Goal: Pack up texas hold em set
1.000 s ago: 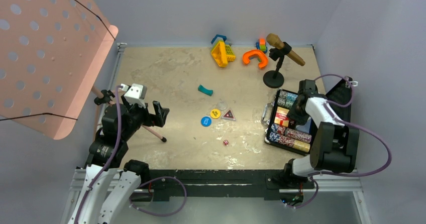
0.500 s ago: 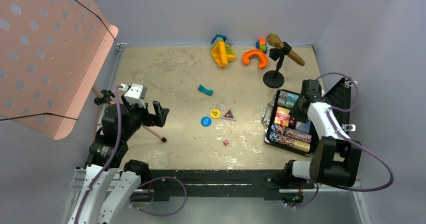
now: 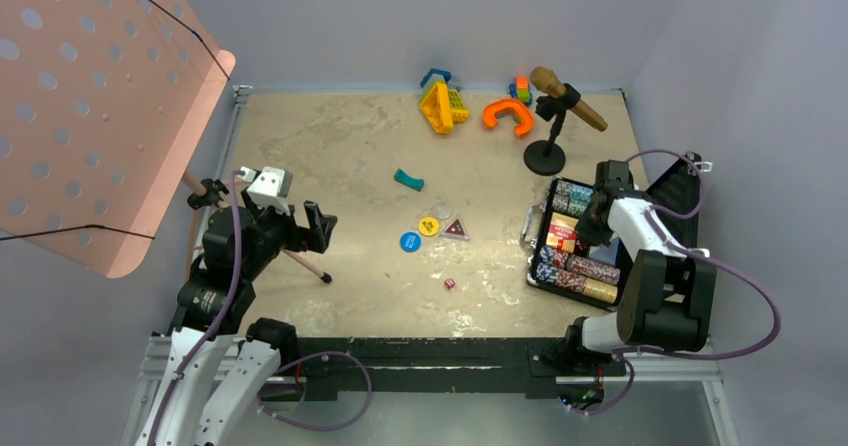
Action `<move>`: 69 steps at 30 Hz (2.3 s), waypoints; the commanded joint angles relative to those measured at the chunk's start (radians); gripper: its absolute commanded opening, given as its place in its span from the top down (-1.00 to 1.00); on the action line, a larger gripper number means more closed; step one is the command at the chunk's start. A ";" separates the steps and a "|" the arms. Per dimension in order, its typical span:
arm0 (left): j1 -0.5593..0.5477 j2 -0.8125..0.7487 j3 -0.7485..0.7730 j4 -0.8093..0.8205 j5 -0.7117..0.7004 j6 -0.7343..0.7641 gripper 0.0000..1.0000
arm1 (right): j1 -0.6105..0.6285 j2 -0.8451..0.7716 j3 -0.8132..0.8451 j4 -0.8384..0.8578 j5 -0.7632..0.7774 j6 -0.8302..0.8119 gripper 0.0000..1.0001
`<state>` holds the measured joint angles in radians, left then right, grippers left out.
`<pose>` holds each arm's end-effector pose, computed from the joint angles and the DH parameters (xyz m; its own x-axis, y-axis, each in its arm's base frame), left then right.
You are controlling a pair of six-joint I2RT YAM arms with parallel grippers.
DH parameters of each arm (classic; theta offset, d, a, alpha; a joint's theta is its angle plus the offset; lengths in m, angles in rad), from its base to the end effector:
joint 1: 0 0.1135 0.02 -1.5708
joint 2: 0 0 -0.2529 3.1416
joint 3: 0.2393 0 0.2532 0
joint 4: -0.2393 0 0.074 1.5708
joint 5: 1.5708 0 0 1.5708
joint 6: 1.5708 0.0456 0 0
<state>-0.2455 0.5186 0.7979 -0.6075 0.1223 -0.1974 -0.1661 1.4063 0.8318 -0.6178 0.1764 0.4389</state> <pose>0.1278 -0.0378 0.3259 -0.3759 -0.1065 -0.9205 0.2851 0.9319 -0.2242 0.2567 -0.0512 0.1692 -0.7332 0.5471 -0.4038 0.5947 0.8039 0.0094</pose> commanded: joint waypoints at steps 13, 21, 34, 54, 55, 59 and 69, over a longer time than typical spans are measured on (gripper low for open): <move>-0.006 -0.003 -0.005 0.040 -0.001 0.010 -1.00 | -0.004 -0.097 0.052 -0.048 0.028 -0.022 0.46; -0.006 -0.005 -0.004 0.039 0.006 0.009 -0.99 | 0.019 -0.266 0.071 -0.037 -0.140 -0.122 0.30; -0.005 -0.003 -0.003 0.031 0.009 0.006 -0.99 | 0.537 -0.258 0.003 0.214 -0.240 -0.194 0.39; -0.005 0.015 0.002 0.014 -0.035 0.014 -0.99 | 1.105 0.102 0.042 0.264 -0.076 -0.192 0.32; -0.005 0.015 0.002 0.014 -0.037 0.015 -0.99 | 1.113 0.109 0.047 0.261 -0.071 -0.193 0.32; -0.004 0.012 0.003 0.015 -0.036 0.014 -0.99 | 1.135 0.121 0.061 0.251 -0.066 -0.192 0.29; -0.005 0.008 0.002 0.014 -0.033 0.013 -0.99 | 1.164 0.098 0.043 0.234 -0.059 -0.169 0.25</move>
<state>-0.2455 0.5327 0.7979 -0.6155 0.0933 -0.1970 0.9825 1.5291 0.8555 -0.3782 0.0914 0.2615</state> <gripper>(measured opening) 0.994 0.368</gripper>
